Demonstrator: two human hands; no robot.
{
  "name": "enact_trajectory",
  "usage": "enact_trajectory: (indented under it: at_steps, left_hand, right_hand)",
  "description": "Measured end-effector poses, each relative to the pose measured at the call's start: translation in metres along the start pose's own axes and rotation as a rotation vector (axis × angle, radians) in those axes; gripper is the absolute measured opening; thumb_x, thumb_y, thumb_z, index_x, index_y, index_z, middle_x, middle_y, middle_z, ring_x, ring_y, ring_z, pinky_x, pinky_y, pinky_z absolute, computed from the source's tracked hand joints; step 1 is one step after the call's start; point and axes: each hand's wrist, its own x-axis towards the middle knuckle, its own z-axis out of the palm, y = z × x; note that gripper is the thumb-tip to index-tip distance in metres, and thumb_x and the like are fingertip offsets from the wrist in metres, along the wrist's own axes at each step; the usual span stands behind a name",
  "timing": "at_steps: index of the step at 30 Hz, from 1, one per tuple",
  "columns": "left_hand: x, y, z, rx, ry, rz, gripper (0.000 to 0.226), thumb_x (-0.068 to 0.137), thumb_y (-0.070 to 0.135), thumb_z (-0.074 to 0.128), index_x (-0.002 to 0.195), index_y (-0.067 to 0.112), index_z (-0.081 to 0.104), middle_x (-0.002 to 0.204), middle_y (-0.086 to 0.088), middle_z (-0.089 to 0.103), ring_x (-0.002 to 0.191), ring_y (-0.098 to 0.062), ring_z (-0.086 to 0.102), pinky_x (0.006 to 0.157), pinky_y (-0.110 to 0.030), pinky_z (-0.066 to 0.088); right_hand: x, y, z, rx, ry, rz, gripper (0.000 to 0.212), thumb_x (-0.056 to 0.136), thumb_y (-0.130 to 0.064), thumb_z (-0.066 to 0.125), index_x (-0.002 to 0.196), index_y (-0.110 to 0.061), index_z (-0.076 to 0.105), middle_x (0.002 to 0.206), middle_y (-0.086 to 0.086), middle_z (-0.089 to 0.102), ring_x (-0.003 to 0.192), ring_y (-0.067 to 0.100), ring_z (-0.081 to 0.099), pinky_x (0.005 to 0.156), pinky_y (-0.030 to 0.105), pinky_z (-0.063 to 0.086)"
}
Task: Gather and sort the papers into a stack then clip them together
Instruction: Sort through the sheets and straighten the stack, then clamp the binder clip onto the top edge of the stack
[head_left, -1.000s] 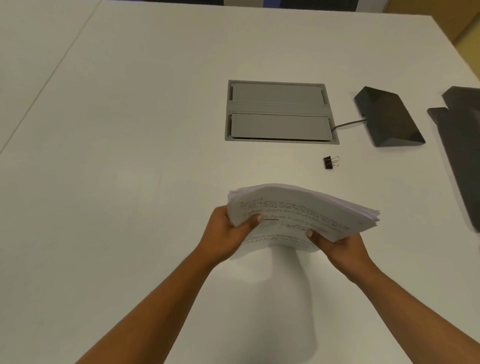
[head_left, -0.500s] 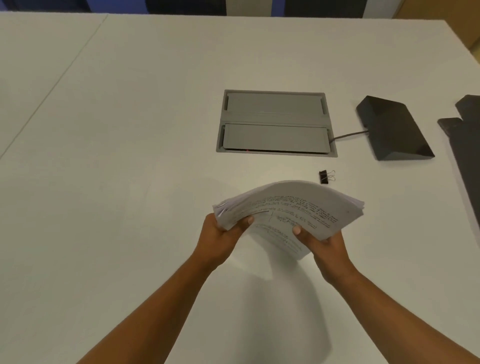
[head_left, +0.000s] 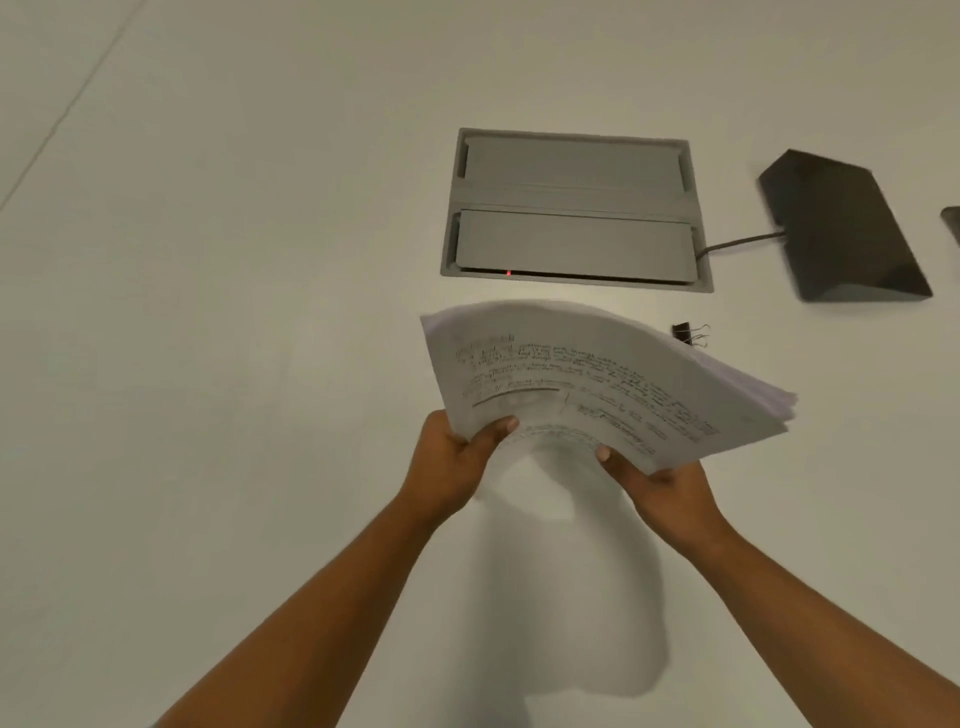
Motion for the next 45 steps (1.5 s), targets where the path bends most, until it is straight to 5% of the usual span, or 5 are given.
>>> enact_trajectory:
  at_steps: [10,19,26,31,45]
  left_hand:
    - [0.039,0.022,-0.022,-0.208,-0.137,-0.145,0.028,0.097,0.012,0.059,0.123,0.01,0.066,0.118,-0.006,0.074,0.108,-0.025,0.071,0.087,-0.041,0.06]
    - [0.056,0.02,0.005,-0.318,0.094,-0.202,0.018,0.096,0.01,0.059,0.108,0.014,0.072,0.097,-0.005,0.079,0.089,-0.023,0.076,0.076,-0.037,0.062]
    - [0.061,0.003,0.008,-0.224,0.156,-0.223,0.014,0.095,0.01,0.061,0.098,0.018,0.072,0.085,0.0,0.08,0.077,-0.018,0.077,0.063,-0.028,0.062]
    - [0.066,-0.007,0.007,-0.209,0.2,-0.225,0.015,0.095,0.009,0.06,0.096,0.017,0.073,0.08,0.002,0.079,0.072,-0.015,0.076,0.061,-0.026,0.061]
    - [0.074,-0.023,0.004,-0.284,0.215,-0.292,0.011,0.095,0.008,0.061,0.099,0.01,0.071,0.083,-0.001,0.079,0.074,-0.017,0.076,0.063,-0.029,0.062]
  right_hand:
    - [0.007,0.016,-0.03,0.144,-0.241,0.368,0.057,0.074,-0.042,0.08,0.124,-0.021,0.064,0.12,0.003,0.073,0.11,0.025,0.07,0.092,0.051,0.056]
    - [0.014,0.037,-0.035,0.088,-0.299,0.454,0.039,0.084,-0.014,0.073,0.122,-0.013,0.068,0.118,0.003,0.074,0.109,0.021,0.071,0.094,0.04,0.056]
    - [0.083,0.034,-0.091,-0.094,0.285,0.407,0.019,0.086,0.003,0.065,0.077,-0.012,0.072,0.078,0.015,0.071,0.076,0.026,0.066,0.065,0.031,0.055]
    - [0.139,0.021,-0.113,-0.202,0.529,0.408,0.009,0.083,-0.004,0.066,0.084,-0.011,0.072,0.081,0.012,0.071,0.076,0.029,0.071,0.076,0.04,0.062]
    - [0.172,-0.003,-0.09,-0.249,0.26,0.527,0.013,0.082,-0.012,0.074,0.089,-0.002,0.07,0.092,0.011,0.068,0.081,0.022,0.063,0.063,0.029,0.053]
